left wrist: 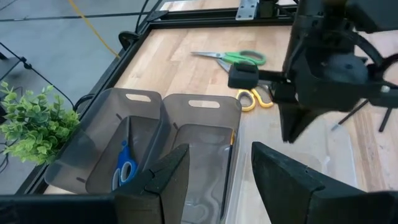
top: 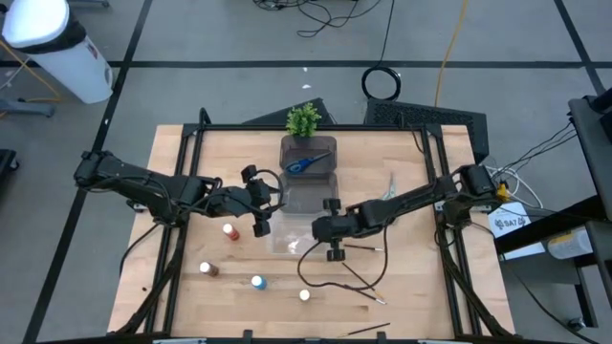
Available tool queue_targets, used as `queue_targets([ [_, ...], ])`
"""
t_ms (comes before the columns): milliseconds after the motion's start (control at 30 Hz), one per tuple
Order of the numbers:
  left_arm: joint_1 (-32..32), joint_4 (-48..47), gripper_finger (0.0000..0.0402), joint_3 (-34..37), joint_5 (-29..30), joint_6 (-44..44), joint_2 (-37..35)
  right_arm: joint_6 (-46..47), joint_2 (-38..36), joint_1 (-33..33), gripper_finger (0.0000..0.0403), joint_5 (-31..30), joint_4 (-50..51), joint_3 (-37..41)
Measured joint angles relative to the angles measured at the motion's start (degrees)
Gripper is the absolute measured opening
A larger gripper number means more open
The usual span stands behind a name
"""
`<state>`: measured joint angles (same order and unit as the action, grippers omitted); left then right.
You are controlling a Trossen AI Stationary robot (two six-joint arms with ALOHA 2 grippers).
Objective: Pick & Place Paint Supplies
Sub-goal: Adjust the white bins, then put the green scissors into the top black bin
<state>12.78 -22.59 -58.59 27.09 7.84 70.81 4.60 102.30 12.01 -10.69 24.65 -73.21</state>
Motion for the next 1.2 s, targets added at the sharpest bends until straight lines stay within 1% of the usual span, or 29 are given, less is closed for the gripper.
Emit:
queue_targets([
  [133, 0.0, -0.2, 0.0186, 0.0, 0.0, 0.0, 0.0, 1.4, -1.4, -0.2, 0.0002, -0.8, 4.5, 0.0],
  [233, 0.0, -0.2, 0.0186, 0.0, 0.0, 0.0, 0.0, 2.0, -2.3, -0.2, 0.0006, -1.8, 5.5, 0.1],
  [367, 0.0, -0.2, 0.0186, 0.0, 0.0, 0.0, 0.0, 1.9, -6.1, -0.2, 0.0006, -1.9, 7.4, 0.1],
  [467, 0.0, -0.7, 0.0186, 0.0, 0.0, 0.1, 0.0, 4.8, -10.8, 0.1, 0.0001, -6.7, 13.9, 0.0],
  [567, 0.1, -2.3, 0.0186, 0.0, -0.1, 0.9, 0.0, 11.0, -16.2, 0.5, 0.0003, -12.4, 21.0, 1.5],
  [600, 0.1, -2.7, 0.0186, 0.0, -0.1, 1.3, 0.0, 13.4, -18.2, 0.6, 0.0004, -13.3, 22.2, 2.8],
  [667, 0.1, -3.3, 0.0186, 0.0, -0.1, 1.8, 0.0, 17.1, -22.0, 0.8, 0.0009, -12.9, 22.2, 6.8],
  [767, 0.2, -2.2, 0.0186, 0.8, -0.1, 1.8, 0.0, 20.8, -27.3, 0.4, 0.0031, -9.7, 16.4, 14.9],
  [833, 0.2, -0.5, 0.0186, 1.8, -0.1, 1.8, 0.0, 21.7, -30.1, -0.5, 0.0058, -6.1, 12.2, 20.0],
  [900, 0.2, 1.1, 0.0186, 2.9, -0.1, 1.8, 0.0, 21.2, -31.7, -1.1, 0.0091, -4.2, 10.3, 24.5],
  [1000, 0.1, 3.4, 0.0186, 4.8, -0.1, 1.8, 0.0, 21.0, -32.5, -1.2, 0.0142, -4.5, 10.2, 29.7],
  [1067, 0.0, 3.5, 0.0186, 5.3, -0.1, 1.9, 0.0, 22.3, -32.5, -1.1, 0.0167, -5.0, 9.8, 32.4],
  [1133, 0.0, 3.7, 0.0186, 5.6, -0.1, 2.2, 0.0, 24.3, -31.6, -1.1, 0.0182, -6.1, 9.6, 34.5],
  [1200, 0.0, 3.7, 0.0186, 5.6, -0.1, 2.4, 0.0, 26.2, -30.8, -1.2, 0.0187, -6.1, 8.8, 36.6],
])
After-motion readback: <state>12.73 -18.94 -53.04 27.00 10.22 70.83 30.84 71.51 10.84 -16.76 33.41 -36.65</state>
